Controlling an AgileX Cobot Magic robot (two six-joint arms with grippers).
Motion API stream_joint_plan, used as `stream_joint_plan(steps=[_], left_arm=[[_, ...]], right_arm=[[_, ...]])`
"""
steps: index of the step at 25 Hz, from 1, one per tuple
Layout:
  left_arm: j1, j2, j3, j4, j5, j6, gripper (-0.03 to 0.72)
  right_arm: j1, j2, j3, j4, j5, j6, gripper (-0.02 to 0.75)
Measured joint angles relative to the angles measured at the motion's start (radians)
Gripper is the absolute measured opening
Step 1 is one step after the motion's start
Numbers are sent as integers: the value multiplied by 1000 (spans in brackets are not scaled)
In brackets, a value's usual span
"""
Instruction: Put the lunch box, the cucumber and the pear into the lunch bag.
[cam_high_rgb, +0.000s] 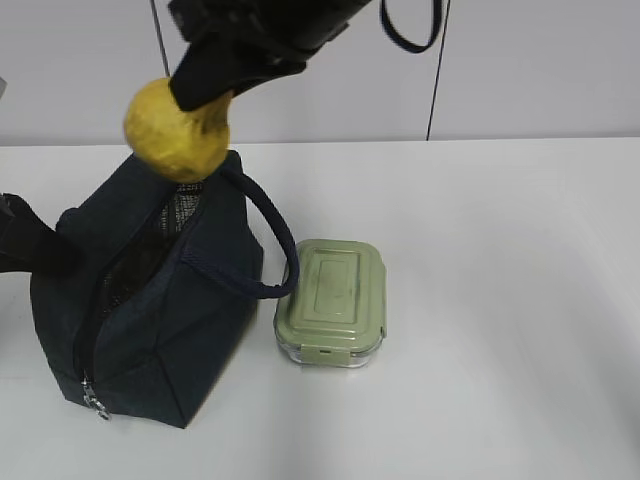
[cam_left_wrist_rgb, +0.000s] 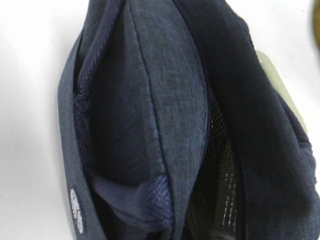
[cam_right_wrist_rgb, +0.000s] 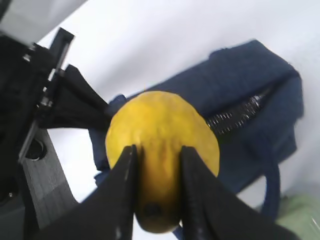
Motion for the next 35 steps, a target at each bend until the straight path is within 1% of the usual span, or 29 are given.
stream_joint_plan(steps=[3,5,8,13,14,15,19,20,21,24,26,28,30,32,35], left_arm=[[0,0,0,0,0,0,1],[0,0,0,0,0,0,1],[0,0,0,0,0,0,1],[0,0,0,1,0,0,1],[0,0,0,1,0,0,1],[0,0,0,1,0,0,1],[0,0,0,1,0,0,1],[0,0,0,1,0,0,1],[0,0,0,1,0,0,1],[0,0,0,1,0,0,1],[0,0,0,1,0,0,1],[0,0,0,1,0,0,1],[0,0,0,1,1,0,1],[0,0,0,1,1,0,1],[0,0,-1,1,1,0,1]], right_arm=[[26,55,0,13,-75,-47,160],[32,95,0,18,-94,-65,160],[32,152,0,8,-94,-70,160],[32,214,0,-13,-52,-73,171],[32,217,0,-13,-45,-73,192],[32,218,0,-13,-36,-73,231],[32,218,-15,-11,-6,-73,447],[32,215,-20,-11,-4,-73,474],[32,207,-22,-14,-4,-69,484],[31,165,-24,-66,-21,-12,484],[22,132,-26,-140,-22,74,465],[2,109,-22,-255,-13,180,447],[-28,91,11,-343,-9,286,435],[-67,74,76,-380,-6,326,432],[-136,35,216,-383,-44,345,431]])
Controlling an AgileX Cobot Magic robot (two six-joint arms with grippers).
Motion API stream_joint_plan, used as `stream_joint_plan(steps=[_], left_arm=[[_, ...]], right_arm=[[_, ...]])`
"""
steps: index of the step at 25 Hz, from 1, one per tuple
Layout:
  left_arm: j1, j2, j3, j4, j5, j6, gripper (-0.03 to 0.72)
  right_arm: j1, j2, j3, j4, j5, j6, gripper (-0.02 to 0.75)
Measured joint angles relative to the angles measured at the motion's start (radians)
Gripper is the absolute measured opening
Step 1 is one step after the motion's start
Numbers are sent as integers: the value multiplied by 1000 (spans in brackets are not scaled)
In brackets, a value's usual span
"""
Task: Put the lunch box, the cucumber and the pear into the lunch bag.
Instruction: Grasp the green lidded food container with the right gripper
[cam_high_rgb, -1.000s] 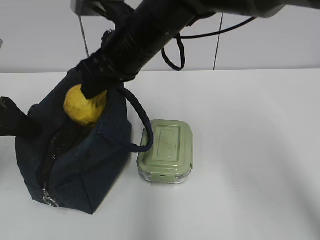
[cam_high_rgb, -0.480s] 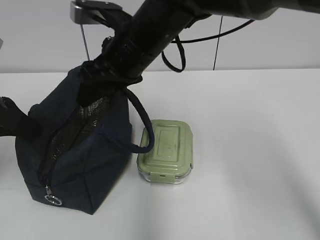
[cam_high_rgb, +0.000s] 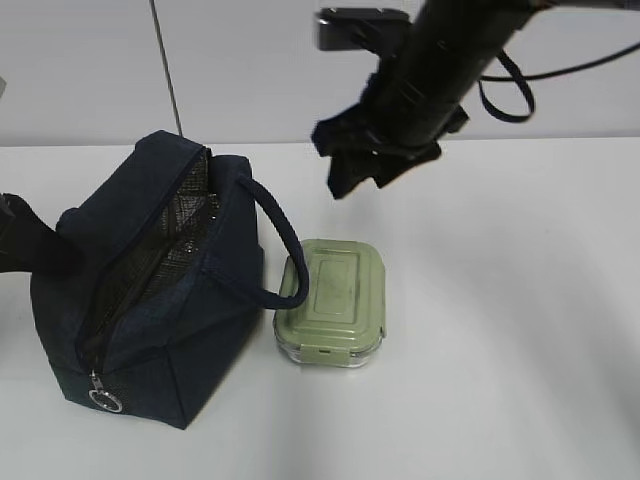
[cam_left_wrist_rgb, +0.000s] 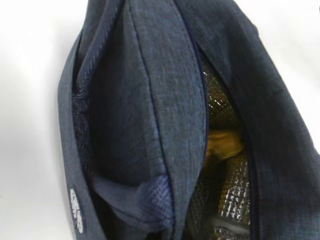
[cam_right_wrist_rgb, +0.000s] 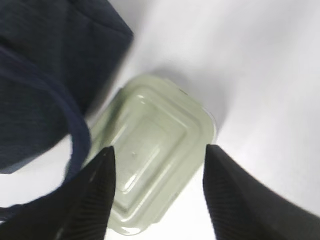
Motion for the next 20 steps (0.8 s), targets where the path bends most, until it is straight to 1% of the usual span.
stream_joint_plan(steps=[2,4,6,10,13,15,19,20], left_arm=[[0,0,0,0,0,0,1],[0,0,0,0,1,0,1],[0,0,0,0,1,0,1],[0,0,0,0,1,0,1],[0,0,0,0,1,0,1],[0,0,0,0,1,0,1],[0,0,0,0,1,0,1],[0,0,0,0,1,0,1]], right_arm=[[-45,-39,113,47,-57,2,430],[-93,-73,240,149,-121,-43,430],[-149,-95,342,313,-145,-174,430],[-256,-99,495,708,-141,-490,431],[-323,-83,560,929,-121,-656,435],[-348,-56,577,1009,-91,-726,464],[-356,26,580,1087,-33,-790,589],[-356,45,580,1109,-18,-806,609]])
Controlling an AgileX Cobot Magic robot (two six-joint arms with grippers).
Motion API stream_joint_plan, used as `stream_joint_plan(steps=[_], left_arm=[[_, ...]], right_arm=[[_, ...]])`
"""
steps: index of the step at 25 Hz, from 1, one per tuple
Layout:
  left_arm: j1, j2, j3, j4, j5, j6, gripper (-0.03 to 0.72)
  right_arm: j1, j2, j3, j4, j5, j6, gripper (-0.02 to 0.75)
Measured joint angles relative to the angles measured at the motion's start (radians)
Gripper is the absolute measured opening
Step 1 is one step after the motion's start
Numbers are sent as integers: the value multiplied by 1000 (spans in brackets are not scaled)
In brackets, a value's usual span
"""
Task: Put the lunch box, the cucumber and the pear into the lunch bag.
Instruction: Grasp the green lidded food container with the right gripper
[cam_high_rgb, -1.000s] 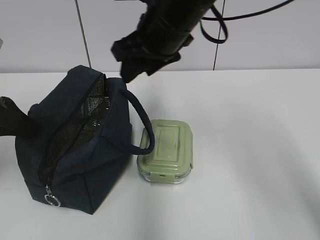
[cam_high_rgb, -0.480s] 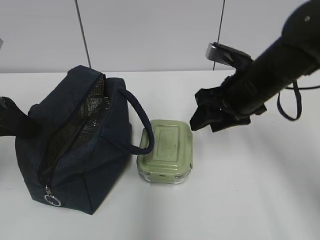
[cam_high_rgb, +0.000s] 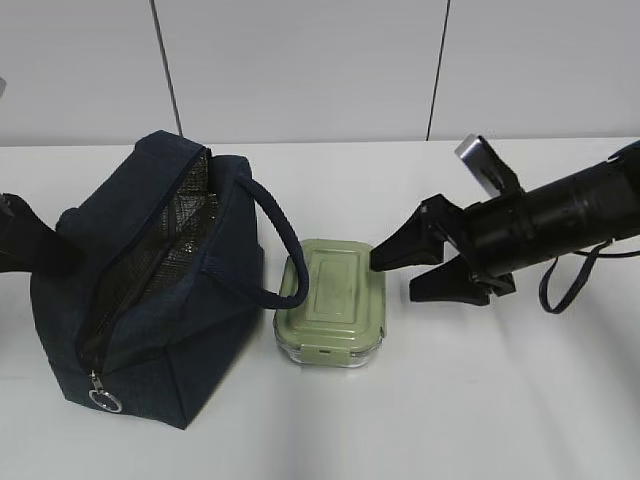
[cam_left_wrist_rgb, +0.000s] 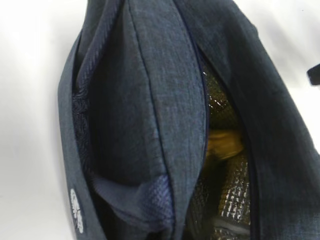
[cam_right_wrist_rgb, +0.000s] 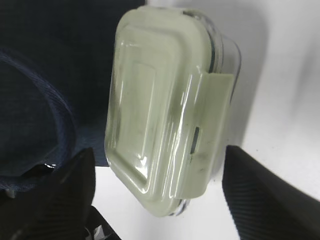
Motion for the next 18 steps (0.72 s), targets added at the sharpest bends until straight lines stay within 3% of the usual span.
stream_joint_plan(steps=[6,18], left_arm=[[0,0,0,0,0,0,1],[0,0,0,1,0,0,1]], right_arm=[[0,96,0,139,47,-97,631],[0,161,0,178,47,-142,612]])
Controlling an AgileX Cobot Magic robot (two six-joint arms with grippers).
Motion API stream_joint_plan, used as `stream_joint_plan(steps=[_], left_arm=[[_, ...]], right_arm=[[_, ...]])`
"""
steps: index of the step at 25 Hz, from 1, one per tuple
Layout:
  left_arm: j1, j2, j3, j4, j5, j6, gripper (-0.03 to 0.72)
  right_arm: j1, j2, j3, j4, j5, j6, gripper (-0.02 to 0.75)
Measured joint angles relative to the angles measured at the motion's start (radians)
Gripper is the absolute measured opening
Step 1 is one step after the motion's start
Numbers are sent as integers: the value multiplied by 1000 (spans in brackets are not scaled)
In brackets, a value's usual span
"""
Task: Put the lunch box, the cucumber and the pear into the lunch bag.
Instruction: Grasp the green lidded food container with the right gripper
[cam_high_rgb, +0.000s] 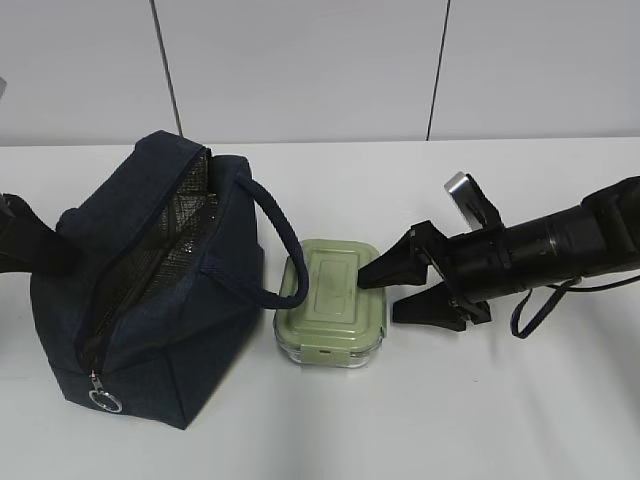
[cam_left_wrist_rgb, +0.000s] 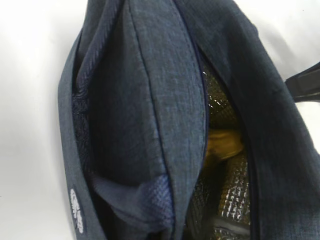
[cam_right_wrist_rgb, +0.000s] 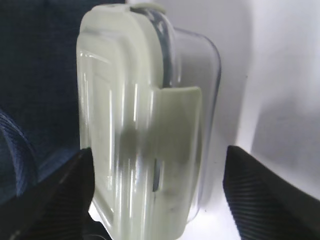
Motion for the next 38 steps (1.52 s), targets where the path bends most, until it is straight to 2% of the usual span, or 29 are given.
stream_joint_plan(steps=[6,19,21,25,27,35,38], left_arm=[[0,0,0,0,0,0,1],[0,0,0,12,0,0,1],[0,0,0,12,0,0,1],[0,0,0,14,0,0,1],[0,0,0,15,0,0,1],[0,0,0,15,0,0,1],[0,0,0,15,1,0,1]], right_arm=[[9,0,0,29,-4,-13,610],[84,0,-3,50,-117,-36,589],[86,0,-3,55,-120,-41,563],[88,0,-6,75,-115,-41,409],[88,0,-6,77,-115,-41,377],[86,0,-6,73,-94,-41,361],[56,0,-6,41,-59,-43,361]])
